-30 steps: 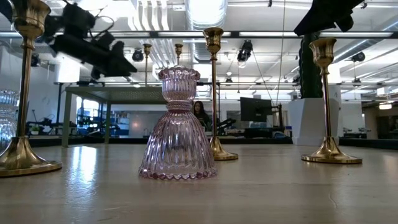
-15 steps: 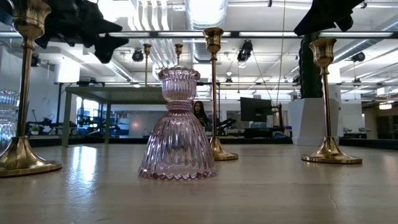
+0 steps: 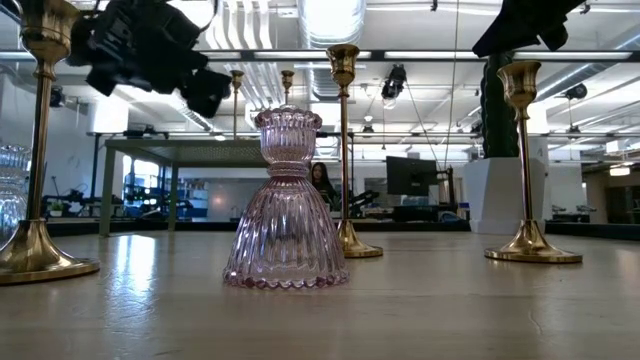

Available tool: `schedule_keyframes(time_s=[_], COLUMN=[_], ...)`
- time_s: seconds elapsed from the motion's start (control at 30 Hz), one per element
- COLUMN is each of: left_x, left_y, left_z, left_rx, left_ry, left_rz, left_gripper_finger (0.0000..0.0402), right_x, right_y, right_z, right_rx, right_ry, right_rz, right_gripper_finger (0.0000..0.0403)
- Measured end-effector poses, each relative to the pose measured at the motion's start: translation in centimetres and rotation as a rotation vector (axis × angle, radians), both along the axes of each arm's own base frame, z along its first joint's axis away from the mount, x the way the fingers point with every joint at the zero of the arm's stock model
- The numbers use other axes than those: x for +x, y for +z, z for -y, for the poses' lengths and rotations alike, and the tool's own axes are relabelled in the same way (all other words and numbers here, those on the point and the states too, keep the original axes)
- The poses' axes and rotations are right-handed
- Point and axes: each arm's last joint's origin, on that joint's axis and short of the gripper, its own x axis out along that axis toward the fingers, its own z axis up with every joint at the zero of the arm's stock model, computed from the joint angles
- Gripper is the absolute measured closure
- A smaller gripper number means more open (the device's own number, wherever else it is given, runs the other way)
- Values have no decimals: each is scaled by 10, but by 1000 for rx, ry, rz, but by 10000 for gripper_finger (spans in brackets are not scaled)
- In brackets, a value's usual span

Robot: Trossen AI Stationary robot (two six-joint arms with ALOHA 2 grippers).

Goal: Pick & Place candle stick holders
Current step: Put the golden candle holder on the shelf

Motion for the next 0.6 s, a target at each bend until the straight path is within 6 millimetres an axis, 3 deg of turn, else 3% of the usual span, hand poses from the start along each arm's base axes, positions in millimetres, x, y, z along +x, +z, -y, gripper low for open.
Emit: schedule_keyframes(time_s=[0.6], left_x=[44], left_y=[-30], left_z=[16], left_rx=[66], left_ry=[-108], left_rz=[-2], left_gripper_finger=[195], right_x=[0], right_y=[0], right_z=[0], right_rx=[-7], right_ry=[-8], right_rz=[3], right_gripper_finger=[325])
